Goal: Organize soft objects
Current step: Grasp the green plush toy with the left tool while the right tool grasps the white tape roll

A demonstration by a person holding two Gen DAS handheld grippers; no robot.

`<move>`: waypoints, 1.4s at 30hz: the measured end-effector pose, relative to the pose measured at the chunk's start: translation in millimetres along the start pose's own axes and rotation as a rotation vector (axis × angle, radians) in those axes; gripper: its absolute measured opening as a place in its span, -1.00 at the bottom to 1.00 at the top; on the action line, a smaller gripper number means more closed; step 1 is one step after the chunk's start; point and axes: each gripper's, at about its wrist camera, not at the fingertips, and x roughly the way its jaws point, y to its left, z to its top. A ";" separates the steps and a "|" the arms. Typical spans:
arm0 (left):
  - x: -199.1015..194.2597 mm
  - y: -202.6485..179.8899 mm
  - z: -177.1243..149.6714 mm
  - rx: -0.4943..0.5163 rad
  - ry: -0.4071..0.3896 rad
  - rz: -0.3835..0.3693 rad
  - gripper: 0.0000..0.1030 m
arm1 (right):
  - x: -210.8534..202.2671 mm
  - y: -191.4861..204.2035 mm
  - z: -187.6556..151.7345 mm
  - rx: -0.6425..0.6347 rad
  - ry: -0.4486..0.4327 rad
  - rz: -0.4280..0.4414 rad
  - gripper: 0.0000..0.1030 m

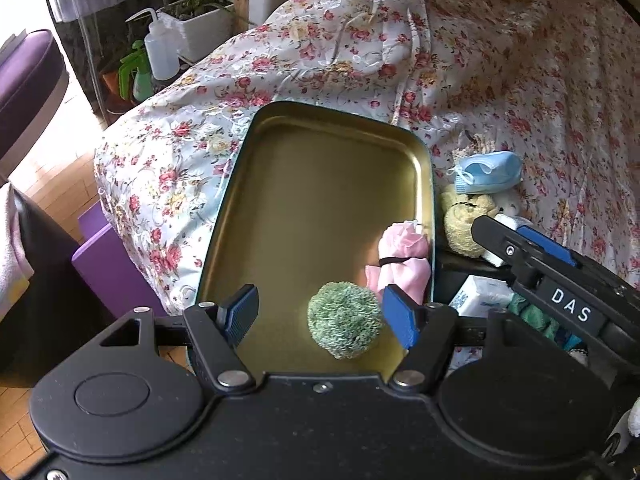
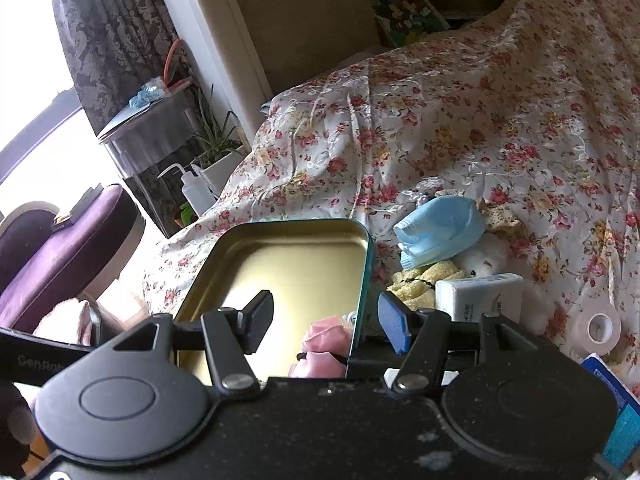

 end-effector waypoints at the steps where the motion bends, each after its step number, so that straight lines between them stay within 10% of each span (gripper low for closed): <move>1: -0.1 -2.2 0.2 0.005 -0.003 -0.002 0.25 | -1.5 -1.6 1.0 0.005 -0.002 -0.004 0.13; 26: 19.9 -98.1 -9.7 0.221 0.013 -0.057 0.25 | -43.6 -119.1 39.2 0.192 -0.039 -0.367 0.32; 42: 42.9 -185.9 -17.4 0.334 0.035 -0.189 0.48 | -29.9 -182.2 28.5 0.371 0.049 -0.382 0.32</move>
